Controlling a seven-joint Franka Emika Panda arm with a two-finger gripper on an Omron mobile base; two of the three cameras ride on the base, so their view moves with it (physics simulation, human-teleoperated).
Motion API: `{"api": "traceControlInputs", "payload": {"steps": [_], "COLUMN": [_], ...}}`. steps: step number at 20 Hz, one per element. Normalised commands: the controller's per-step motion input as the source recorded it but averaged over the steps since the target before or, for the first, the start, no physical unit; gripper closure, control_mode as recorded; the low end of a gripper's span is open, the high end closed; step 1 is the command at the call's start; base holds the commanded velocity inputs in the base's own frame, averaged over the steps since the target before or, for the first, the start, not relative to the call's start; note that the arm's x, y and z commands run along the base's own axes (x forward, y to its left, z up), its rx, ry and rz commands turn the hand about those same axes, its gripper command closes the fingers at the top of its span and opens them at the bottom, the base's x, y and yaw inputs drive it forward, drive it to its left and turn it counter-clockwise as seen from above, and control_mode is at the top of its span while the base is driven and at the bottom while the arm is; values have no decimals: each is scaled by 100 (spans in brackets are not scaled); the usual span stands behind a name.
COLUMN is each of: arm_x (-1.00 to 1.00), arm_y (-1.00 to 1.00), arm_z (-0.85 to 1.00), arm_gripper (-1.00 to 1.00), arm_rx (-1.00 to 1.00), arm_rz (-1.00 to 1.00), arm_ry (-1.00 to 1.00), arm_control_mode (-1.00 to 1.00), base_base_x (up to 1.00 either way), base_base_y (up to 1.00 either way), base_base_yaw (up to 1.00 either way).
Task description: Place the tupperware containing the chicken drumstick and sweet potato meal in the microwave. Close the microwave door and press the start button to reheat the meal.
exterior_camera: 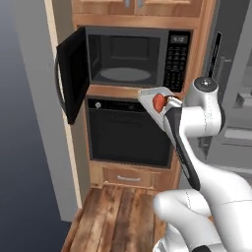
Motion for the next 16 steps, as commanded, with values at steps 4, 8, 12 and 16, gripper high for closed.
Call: {"api": "traceControlInputs", "payload": {"steps": [4,8,12,16], "arm_x": [0,0,0,0], "arm_y": [0,0,0,0], "arm_z": [0,0,0,0], "arm_gripper": [100,100,100,100], "arm_rx": [0,0,0,0], "arm_rz": [0,0,0,0], "arm_ry": [0,0,0,0], "arm_control_mode": [100,100,100,100], "base_base_x": [67,68,71,70], "base_base_y": [46,54,56,32], "base_base_yaw": [-24,-21,-19,-20]}}
